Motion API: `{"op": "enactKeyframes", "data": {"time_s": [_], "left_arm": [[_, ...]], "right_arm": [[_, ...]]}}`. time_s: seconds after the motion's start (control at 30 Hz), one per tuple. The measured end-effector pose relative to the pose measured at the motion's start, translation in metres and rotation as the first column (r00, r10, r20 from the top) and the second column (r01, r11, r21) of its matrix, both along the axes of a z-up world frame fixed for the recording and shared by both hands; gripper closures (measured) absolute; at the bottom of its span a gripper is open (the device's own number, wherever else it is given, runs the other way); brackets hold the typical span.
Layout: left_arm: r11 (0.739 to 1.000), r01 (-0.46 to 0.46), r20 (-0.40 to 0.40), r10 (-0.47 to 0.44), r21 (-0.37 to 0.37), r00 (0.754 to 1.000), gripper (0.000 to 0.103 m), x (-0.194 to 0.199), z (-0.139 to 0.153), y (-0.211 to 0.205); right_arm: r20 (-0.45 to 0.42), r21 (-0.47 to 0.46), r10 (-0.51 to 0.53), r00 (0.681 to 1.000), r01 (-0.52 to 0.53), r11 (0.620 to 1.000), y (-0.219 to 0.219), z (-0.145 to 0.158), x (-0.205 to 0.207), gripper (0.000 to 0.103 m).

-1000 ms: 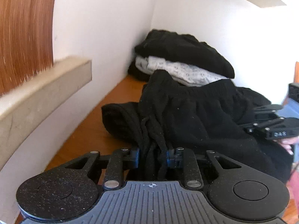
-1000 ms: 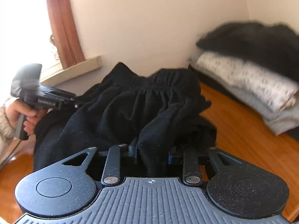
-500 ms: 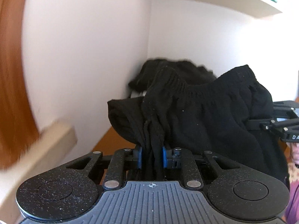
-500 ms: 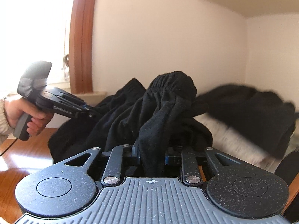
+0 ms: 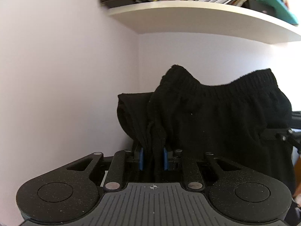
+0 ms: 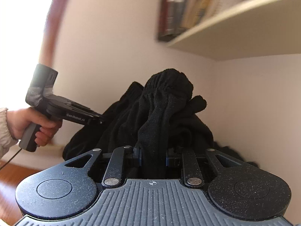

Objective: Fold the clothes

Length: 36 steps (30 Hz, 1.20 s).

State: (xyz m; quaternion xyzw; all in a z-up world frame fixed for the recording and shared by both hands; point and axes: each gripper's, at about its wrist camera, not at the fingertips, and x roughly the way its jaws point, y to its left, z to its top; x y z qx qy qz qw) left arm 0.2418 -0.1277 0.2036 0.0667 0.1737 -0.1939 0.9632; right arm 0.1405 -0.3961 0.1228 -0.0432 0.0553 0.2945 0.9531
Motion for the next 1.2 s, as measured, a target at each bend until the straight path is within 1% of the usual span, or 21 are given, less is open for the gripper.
{"op": "enactKeyframes", "data": {"time_s": [0.1, 0.27, 0.33, 0.37, 0.4, 0.47, 0.5, 0.53, 0.6, 0.63, 0.67, 0.7, 0.73, 0.77, 0.8, 0.83, 0.87, 0.93, 1.0, 1.1, 1.2], "left_arm": [[1.0, -0.001, 0.008, 0.001, 0.03, 1.0, 0.082, 0.048, 0.015, -0.023], [0.999, 0.021, -0.003, -0.021, 0.032, 1.0, 0.082, 0.123, 0.018, -0.051], [0.999, 0.006, -0.022, -0.005, 0.037, 1.0, 0.078, 0.152, 0.006, -0.063], [0.997, -0.021, -0.025, 0.023, 0.07, 0.999, 0.07, 0.165, -0.004, -0.07], [0.993, -0.048, -0.026, 0.051, 0.104, 0.998, 0.067, 0.177, -0.014, -0.077], [0.982, -0.095, -0.025, 0.1, 0.166, 0.995, 0.068, 0.187, -0.033, -0.083], [0.983, -0.098, -0.024, 0.103, 0.157, 0.994, 0.067, 0.184, -0.038, -0.079], [0.985, -0.102, -0.019, 0.105, 0.138, 0.994, 0.066, 0.18, -0.041, -0.074], [0.989, -0.111, 0.0, 0.112, 0.101, 0.994, 0.065, 0.17, -0.047, -0.064], [0.989, -0.119, 0.022, 0.117, 0.083, 0.993, 0.065, 0.162, -0.048, -0.059], [0.991, -0.112, 0.034, 0.11, 0.066, 0.993, 0.065, 0.154, -0.049, -0.056], [0.995, -0.093, 0.038, 0.091, 0.049, 0.995, 0.065, 0.147, -0.05, -0.055], [0.997, -0.072, 0.041, 0.071, 0.032, 0.997, 0.065, 0.139, -0.052, -0.053], [0.999, -0.052, 0.045, 0.052, 0.015, 0.998, 0.065, 0.131, -0.053, -0.051], [0.999, -0.035, 0.041, 0.034, 0.018, 0.999, 0.065, 0.127, -0.058, -0.05], [0.999, -0.02, 0.028, 0.019, 0.042, 0.999, 0.065, 0.125, -0.066, -0.05], [0.998, -0.004, 0.015, 0.003, 0.065, 1.0, 0.064, 0.124, -0.073, -0.05], [0.99, -0.036, -0.02, 0.04, 0.137, 0.999, 0.064, 0.127, -0.093, -0.05], [0.989, -0.064, -0.032, 0.069, 0.13, 0.997, 0.064, 0.126, -0.103, -0.042], [0.984, -0.105, -0.015, 0.108, 0.144, 0.994, 0.064, 0.119, -0.108, -0.034], [0.974, -0.141, -0.011, 0.146, 0.178, 0.989, 0.064, 0.124, -0.117, -0.023]], "right_arm": [[-0.016, 0.031, -0.028, 0.999, 0.029, 0.999, -0.018, 0.012, 0.039, 0.081], [-0.038, 0.084, -0.077, 0.996, 0.08, 0.993, -0.051, 0.016, 0.097, 0.082], [-0.057, 0.092, -0.11, 0.992, 0.115, 0.989, -0.063, 0.011, 0.122, 0.082], [-0.069, 0.091, -0.14, 0.988, 0.146, 0.985, -0.067, 0.005, 0.136, 0.08], [-0.092, 0.092, -0.177, 0.98, 0.186, 0.978, -0.073, -0.003, 0.15, 0.078], [-0.2, 0.055, -0.214, 0.956, 0.229, 0.972, -0.081, -0.025, 0.178, 0.061], [-0.246, 0.024, -0.23, 0.942, 0.243, 0.97, -0.084, -0.036, 0.189, 0.06], [-0.251, -0.012, -0.255, 0.934, 0.261, 0.965, -0.086, -0.045, 0.193, 0.055], [-0.167, -0.068, -0.305, 0.937, 0.298, 0.952, -0.091, -0.053, 0.183, 0.042], [-0.108, -0.073, -0.331, 0.937, 0.325, 0.943, -0.093, -0.052, 0.174, 0.03], [-0.048, -0.07, -0.354, 0.934, 0.351, 0.934, -0.094, -0.051, 0.166, 0.027], [0.01, -0.056, -0.365, 0.931, 0.365, 0.929, -0.093, -0.049, 0.157, 0.027], [0.043, -0.037, -0.336, 0.941, 0.337, 0.941, -0.091, -0.047, 0.151, 0.033], [0.046, -0.015, -0.264, 0.963, 0.265, 0.964, -0.089, -0.046, 0.147, 0.055], [0.036, 0.007, -0.189, 0.981, 0.189, 0.982, -0.087, -0.044, 0.144, 0.069], [-0.002, 0.026, -0.118, 0.993, 0.118, 0.993, -0.083, -0.045, 0.143, 0.078], [-0.032, 0.024, -0.083, 0.996, 0.084, 0.996, -0.078, -0.048, 0.142, 0.077], [-0.084, -0.036, -0.09, 0.992, 0.087, 0.996, -0.069, -0.059, 0.143, 0.077], [-0.119, -0.094, -0.162, 0.98, 0.151, 0.984, -0.075, -0.075, 0.149, 0.077], [-0.131, -0.055, -0.245, 0.961, 0.24, 0.969, -0.1, -0.082, 0.148, 0.079], [-0.072, -0.089, -0.31, 0.948, 0.304, 0.949, -0.101, -0.072, 0.145, 0.078]]}}
